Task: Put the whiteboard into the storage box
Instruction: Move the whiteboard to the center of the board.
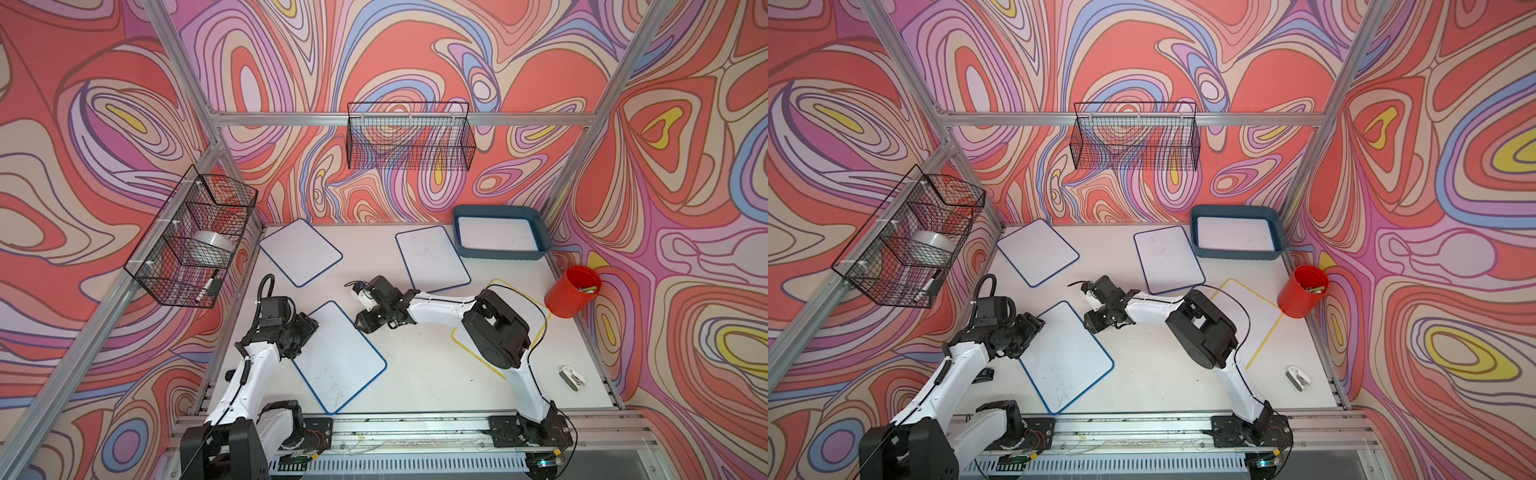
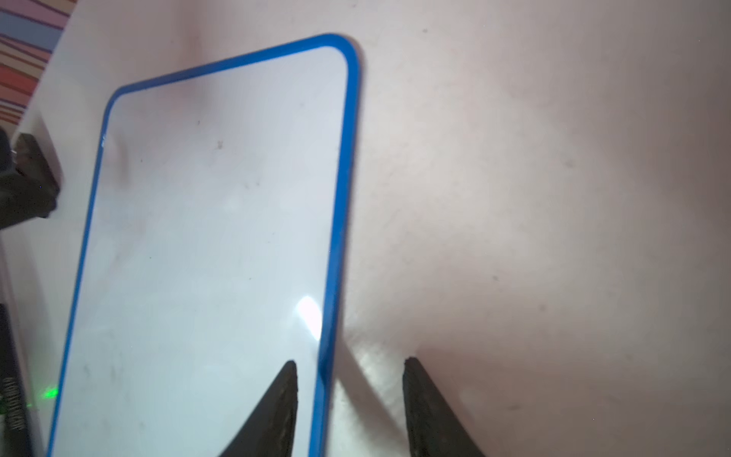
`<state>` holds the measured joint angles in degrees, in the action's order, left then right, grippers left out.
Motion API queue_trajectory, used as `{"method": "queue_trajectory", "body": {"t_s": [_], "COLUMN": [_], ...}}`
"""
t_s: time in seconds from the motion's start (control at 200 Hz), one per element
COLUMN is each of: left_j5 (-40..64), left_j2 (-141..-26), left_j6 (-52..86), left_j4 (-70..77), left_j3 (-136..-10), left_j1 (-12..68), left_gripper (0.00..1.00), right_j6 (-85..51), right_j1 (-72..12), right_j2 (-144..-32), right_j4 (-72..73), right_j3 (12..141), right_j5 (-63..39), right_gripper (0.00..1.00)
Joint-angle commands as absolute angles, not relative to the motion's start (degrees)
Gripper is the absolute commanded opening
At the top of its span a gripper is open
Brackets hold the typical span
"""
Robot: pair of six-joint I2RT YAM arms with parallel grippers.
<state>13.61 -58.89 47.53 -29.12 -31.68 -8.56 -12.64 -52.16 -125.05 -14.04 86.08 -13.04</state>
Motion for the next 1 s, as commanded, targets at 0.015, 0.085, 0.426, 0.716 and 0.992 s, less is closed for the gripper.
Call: {"method": "queue_trajectory", "body": {"t_s": [0.015, 0.085, 0.426, 0.716, 0.992], "left_j5": [10.78, 7.34, 10.35, 22.46, 26.30], "left_j2": [-58.00, -58.24, -62.31, -65.21, -71.90], "left_j6": [47.03, 48.24, 46.42, 44.80, 39.02], "left_j4": [-33.93, -35.98, -33.30, -24.24, -21.59], "left_j3": [-30.94, -31.03, -29.05, -27.06, -40.55], "left_j1": [-10.96, -11.55, -11.98, -11.95, -11.87], "left_gripper": [0.71, 0.69, 0.68, 0.68, 0.68], "right_j6": [-9.23, -9.29, -11.63, -15.38, -14.49], "right_j1": [-53.88, -54.26, -54.06, -47.61, -44.11], "right_j2": [-128.60, -129.94, -133.42, -132.20, -120.25], "right_j4": [-20.61, -21.87, -27.56, -28.63, -19.45], "right_j3": [86.58, 88.04, 91.71, 89.83, 79.80], "right_j5": [-0.81, 2.36, 15.32, 13.98, 3.30], "right_gripper": [0.46, 0.46, 0.45, 0.45, 0.45]}}
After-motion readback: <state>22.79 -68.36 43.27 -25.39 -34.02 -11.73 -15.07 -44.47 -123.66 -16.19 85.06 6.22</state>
